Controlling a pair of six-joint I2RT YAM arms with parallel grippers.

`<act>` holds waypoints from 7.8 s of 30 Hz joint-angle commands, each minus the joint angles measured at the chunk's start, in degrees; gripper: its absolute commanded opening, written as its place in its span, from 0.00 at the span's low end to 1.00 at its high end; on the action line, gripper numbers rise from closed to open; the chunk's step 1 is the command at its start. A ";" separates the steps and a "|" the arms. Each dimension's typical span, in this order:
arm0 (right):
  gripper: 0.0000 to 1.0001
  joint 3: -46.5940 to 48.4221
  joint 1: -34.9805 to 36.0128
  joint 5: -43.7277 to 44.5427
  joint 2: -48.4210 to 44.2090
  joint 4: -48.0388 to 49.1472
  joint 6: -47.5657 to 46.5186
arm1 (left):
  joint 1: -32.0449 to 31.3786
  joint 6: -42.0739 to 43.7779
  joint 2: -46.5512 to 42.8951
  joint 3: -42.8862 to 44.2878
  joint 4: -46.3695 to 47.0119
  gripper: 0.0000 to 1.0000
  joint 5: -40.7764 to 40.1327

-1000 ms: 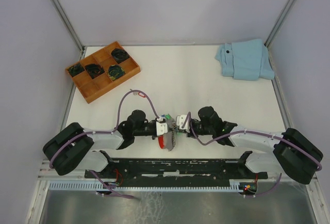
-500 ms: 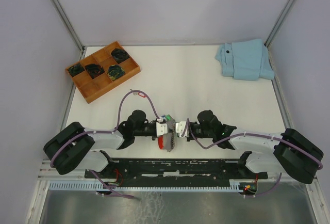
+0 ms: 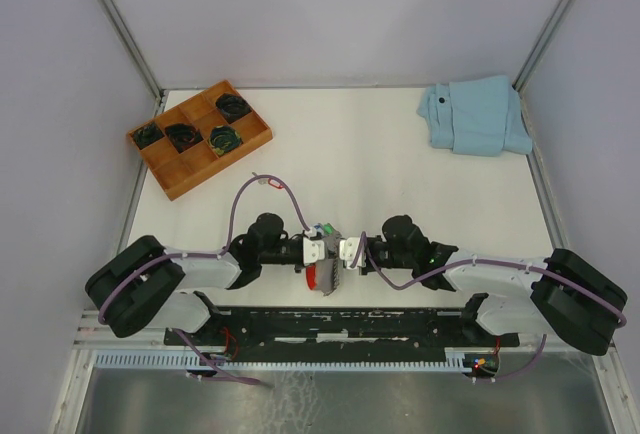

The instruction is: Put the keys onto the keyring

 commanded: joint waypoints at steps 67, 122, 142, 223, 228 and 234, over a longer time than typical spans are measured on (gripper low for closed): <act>0.01 1.20 1.03 -3.12 1.27 4.55 4.68 | 0.17 -2.86 1.43 2.54 4.13 0.03 2.91; 0.01 1.64 6.25 8.31 -0.78 -0.08 -4.86 | 4.04 -15.66 2.72 8.54 -3.38 0.03 3.86; 0.01 -0.20 7.59 15.43 -1.02 4.64 -5.47 | 7.59 -23.28 2.96 3.61 11.64 0.03 8.82; 0.01 7.21 8.57 16.85 -3.62 -11.52 -10.89 | 8.35 -27.64 4.69 2.67 19.62 0.03 11.80; 0.01 8.14 8.62 17.97 -4.26 -10.69 -12.23 | 8.39 -27.85 5.81 2.89 20.08 0.03 12.07; 0.01 9.19 8.61 19.79 -7.13 -12.80 -14.50 | 8.41 -25.94 5.69 3.71 16.29 0.04 11.57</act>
